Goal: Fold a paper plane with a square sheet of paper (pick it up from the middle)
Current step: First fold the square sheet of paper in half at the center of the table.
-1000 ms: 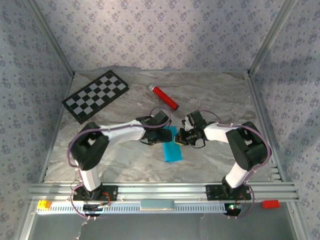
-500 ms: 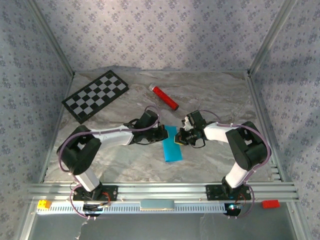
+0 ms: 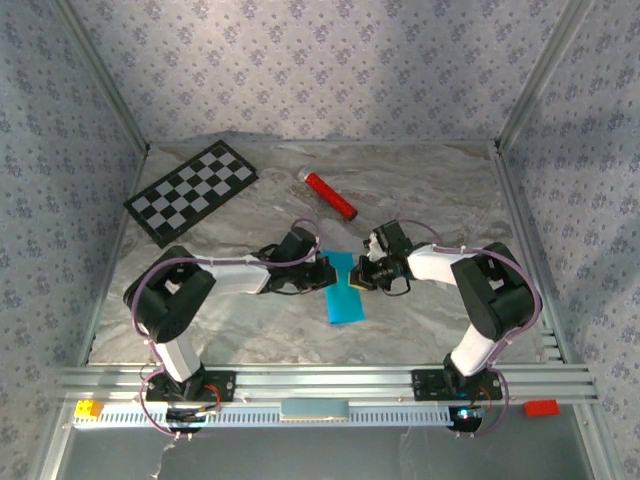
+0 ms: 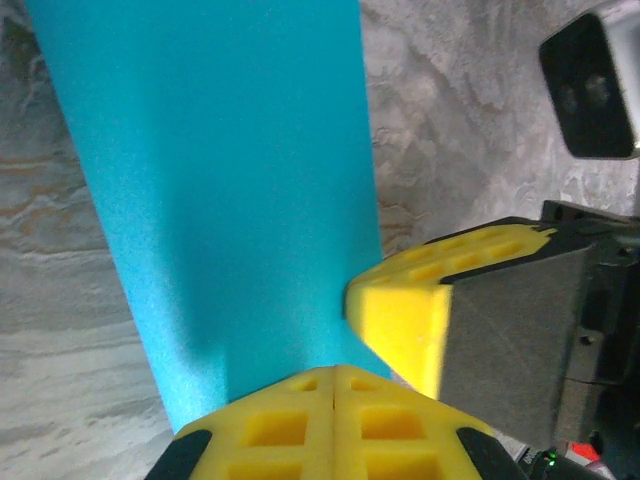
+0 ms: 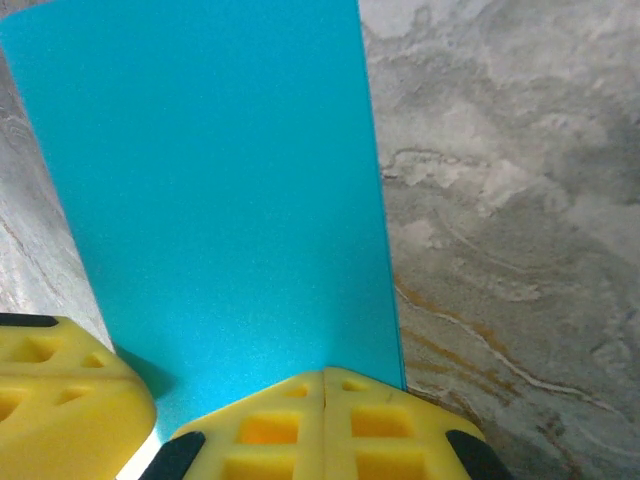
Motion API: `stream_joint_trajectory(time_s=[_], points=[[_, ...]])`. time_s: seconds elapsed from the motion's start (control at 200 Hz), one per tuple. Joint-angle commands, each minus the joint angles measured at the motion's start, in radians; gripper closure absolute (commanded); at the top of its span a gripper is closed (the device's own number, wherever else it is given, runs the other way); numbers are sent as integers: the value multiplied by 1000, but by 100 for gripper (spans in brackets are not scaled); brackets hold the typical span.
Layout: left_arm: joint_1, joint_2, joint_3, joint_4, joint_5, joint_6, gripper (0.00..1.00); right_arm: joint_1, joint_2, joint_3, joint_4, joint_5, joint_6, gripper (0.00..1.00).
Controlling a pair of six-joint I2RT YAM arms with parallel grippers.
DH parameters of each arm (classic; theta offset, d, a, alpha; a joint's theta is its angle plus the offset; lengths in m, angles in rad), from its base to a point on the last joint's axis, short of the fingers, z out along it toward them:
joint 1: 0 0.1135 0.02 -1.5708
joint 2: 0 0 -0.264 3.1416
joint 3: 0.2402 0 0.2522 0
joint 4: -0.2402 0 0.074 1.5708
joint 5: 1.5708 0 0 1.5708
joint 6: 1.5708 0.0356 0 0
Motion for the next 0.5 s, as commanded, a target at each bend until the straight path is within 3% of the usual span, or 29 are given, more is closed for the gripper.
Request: stream_joint_trajectory(time_s=[0.0, 0.255, 0.495], points=[[2, 26, -41, 18, -37, 21, 100, 1, 61, -21, -97, 109, -19, 100], [1, 65, -110, 58, -73, 11, 100, 2, 77, -28, -102, 123, -13, 100], [-2, -29, -55, -14, -65, 15, 100, 3, 56, -40, -92, 132, -4, 100]])
